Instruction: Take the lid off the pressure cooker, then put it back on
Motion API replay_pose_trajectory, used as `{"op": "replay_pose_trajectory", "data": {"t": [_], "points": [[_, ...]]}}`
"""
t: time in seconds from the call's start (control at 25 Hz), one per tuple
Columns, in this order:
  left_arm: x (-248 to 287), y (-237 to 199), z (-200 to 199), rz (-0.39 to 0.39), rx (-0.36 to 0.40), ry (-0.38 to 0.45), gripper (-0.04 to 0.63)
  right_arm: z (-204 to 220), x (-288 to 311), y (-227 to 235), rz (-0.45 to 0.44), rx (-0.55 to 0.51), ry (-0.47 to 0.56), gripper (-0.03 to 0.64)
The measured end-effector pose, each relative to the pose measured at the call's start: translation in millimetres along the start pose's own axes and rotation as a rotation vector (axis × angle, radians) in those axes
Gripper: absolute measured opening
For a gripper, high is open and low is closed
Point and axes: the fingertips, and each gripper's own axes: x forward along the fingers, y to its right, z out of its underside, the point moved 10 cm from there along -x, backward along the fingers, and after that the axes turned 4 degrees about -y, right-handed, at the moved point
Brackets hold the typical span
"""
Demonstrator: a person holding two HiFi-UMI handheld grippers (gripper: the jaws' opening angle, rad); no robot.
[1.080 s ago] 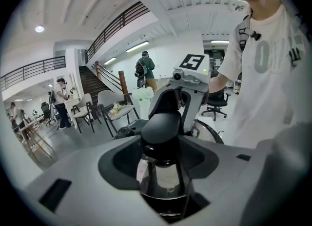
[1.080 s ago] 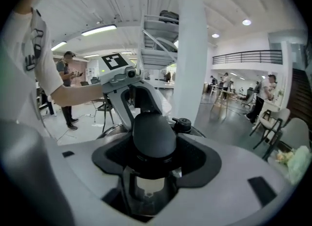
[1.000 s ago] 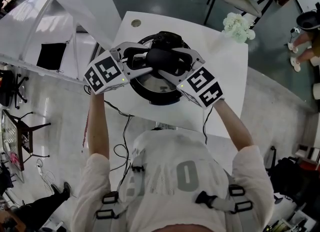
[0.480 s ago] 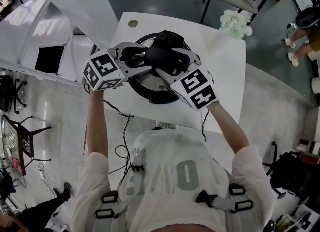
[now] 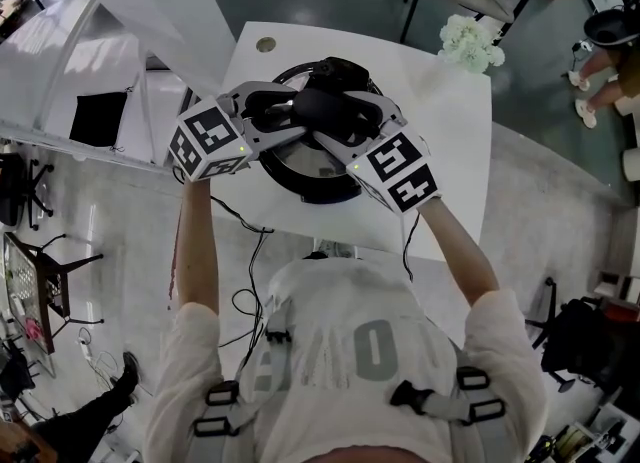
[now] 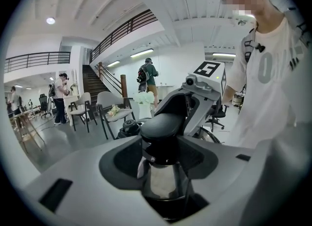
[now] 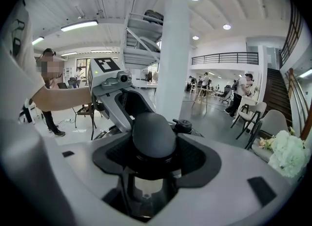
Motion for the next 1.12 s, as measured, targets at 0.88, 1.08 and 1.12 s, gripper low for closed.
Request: {"op": "replay_pose_trajectory", "data": {"t": [0.88, 1.08, 1.12], "points": [[-10.0, 40.7, -66.1, -0.072, 0.153, 0.042, 0.215, -9.6, -70.2, -0.7, 0.036, -0.097, 0.169, 0.288], [54.6, 98.9, -106.7, -0.091, 0.169, 0.044, 0.215, 45.1, -146.5, 19.2, 0.035, -0.115, 0.186, 0.288], [66.2, 109.0, -114.1, -0.096, 0.172, 0.043, 0.215, 54.1, -160.4, 23.1, 0.037, -0.120, 0.190, 0.288]]}}
